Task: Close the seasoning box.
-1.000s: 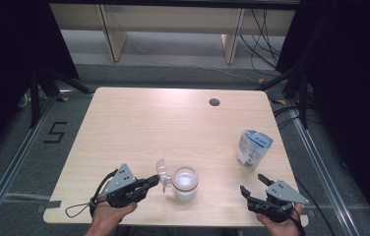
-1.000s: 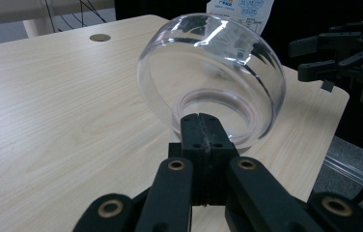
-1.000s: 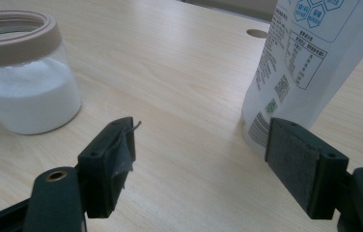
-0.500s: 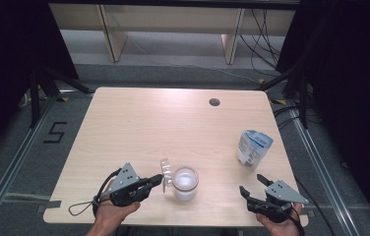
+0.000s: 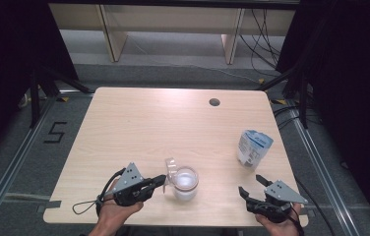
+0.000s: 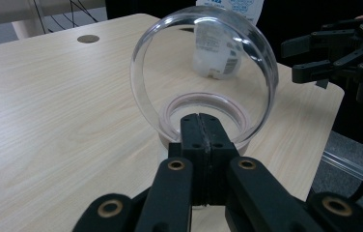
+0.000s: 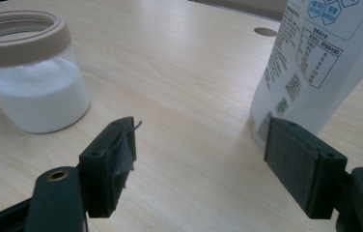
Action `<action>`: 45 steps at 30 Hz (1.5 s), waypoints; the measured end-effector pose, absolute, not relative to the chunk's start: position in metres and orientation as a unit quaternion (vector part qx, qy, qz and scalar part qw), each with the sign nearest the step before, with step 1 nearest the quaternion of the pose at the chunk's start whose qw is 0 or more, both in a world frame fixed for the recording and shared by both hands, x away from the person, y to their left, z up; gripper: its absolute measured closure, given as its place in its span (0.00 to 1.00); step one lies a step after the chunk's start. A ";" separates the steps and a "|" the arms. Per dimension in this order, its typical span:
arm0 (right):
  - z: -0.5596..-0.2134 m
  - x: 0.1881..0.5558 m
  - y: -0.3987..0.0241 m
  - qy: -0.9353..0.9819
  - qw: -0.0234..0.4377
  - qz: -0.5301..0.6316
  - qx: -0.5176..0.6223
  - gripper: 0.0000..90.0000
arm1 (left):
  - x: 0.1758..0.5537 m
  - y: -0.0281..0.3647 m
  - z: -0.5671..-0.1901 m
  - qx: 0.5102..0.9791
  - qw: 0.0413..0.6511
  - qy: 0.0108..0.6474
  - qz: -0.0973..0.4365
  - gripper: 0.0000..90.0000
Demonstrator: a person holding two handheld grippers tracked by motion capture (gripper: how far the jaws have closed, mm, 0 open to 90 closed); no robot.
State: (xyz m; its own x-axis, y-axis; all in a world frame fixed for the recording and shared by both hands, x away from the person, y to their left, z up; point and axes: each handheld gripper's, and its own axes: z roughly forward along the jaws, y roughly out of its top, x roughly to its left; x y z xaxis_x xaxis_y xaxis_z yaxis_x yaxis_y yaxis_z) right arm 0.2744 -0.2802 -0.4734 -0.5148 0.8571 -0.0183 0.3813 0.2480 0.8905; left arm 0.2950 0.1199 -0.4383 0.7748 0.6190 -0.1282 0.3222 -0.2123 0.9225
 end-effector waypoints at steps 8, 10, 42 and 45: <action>-0.473 0.273 -0.279 0.742 0.256 0.452 0.424 0.31 | 0.296 0.116 -0.438 0.775 0.539 0.300 0.138 0.99; -0.474 0.276 -0.281 0.747 0.266 0.453 0.407 0.31 | 0.297 0.115 -0.439 0.776 0.540 0.295 0.139 0.99; -0.469 0.276 -0.276 0.731 0.233 0.512 0.386 0.17 | 0.294 0.127 -0.451 0.775 0.531 0.326 0.102 0.31; -0.469 0.276 -0.274 0.728 0.227 0.517 0.389 0.17 | 0.294 0.130 -0.453 0.774 0.531 0.330 0.102 0.30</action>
State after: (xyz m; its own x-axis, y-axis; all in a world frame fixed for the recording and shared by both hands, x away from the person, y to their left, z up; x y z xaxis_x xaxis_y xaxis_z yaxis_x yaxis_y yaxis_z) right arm 0.2755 -0.2737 -0.4693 -0.5950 0.8004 0.0722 0.3320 0.1630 0.9291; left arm 0.2935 0.1295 -0.4535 0.7614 0.6191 -0.1921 0.4015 -0.2178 0.8896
